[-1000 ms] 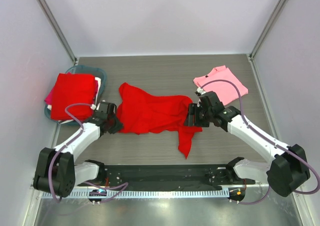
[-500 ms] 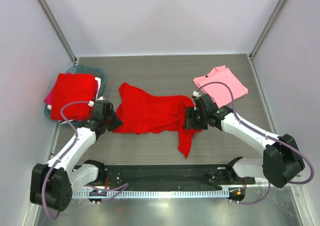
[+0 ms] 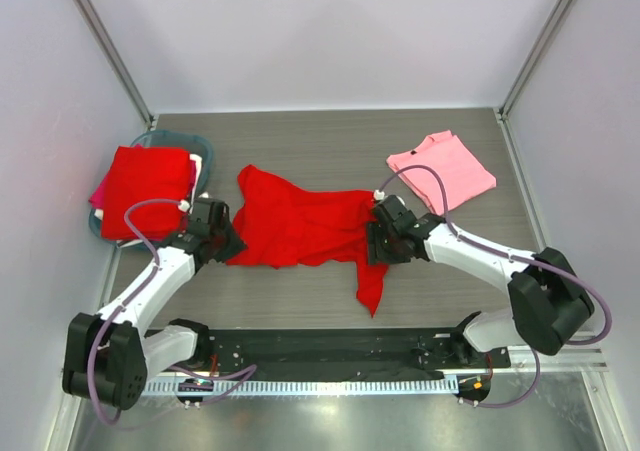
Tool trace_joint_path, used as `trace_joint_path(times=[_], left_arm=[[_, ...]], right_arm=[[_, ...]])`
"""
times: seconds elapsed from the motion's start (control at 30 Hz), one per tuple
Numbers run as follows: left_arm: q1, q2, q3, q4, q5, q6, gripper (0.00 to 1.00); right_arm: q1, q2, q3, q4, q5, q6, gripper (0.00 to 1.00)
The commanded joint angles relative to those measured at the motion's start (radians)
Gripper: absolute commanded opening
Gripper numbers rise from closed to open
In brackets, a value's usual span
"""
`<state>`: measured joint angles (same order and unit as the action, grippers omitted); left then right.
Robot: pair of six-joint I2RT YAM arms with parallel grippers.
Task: Fold and stack the t-shirts
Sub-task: Flatten the tshirt out
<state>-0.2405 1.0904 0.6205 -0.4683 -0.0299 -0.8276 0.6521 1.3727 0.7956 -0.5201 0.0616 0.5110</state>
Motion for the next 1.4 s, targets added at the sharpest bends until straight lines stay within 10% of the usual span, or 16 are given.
trace_joint_path(times=[0.0, 0.77, 1.13, 1.37], left_arm=[[0.004, 0.031, 0.005, 0.034, -0.002, 0.015, 0.29], [0.006, 0.043, -0.013, 0.063, -0.008, 0.039, 0.39], [0.004, 0.037, -0.013, 0.051, -0.016, 0.045, 0.38], [0.004, 0.039, -0.013, 0.045, -0.022, 0.053, 0.39]], right_arm=[[0.004, 0.034, 0.048, 0.031, 0.145, 0.018, 0.57], [0.135, 0.078, 0.111, -0.004, 0.243, 0.067, 0.51], [0.142, 0.198, 0.137, -0.003, 0.325, 0.069, 0.37], [0.141, 0.168, 0.129, -0.021, 0.351, 0.081, 0.11]])
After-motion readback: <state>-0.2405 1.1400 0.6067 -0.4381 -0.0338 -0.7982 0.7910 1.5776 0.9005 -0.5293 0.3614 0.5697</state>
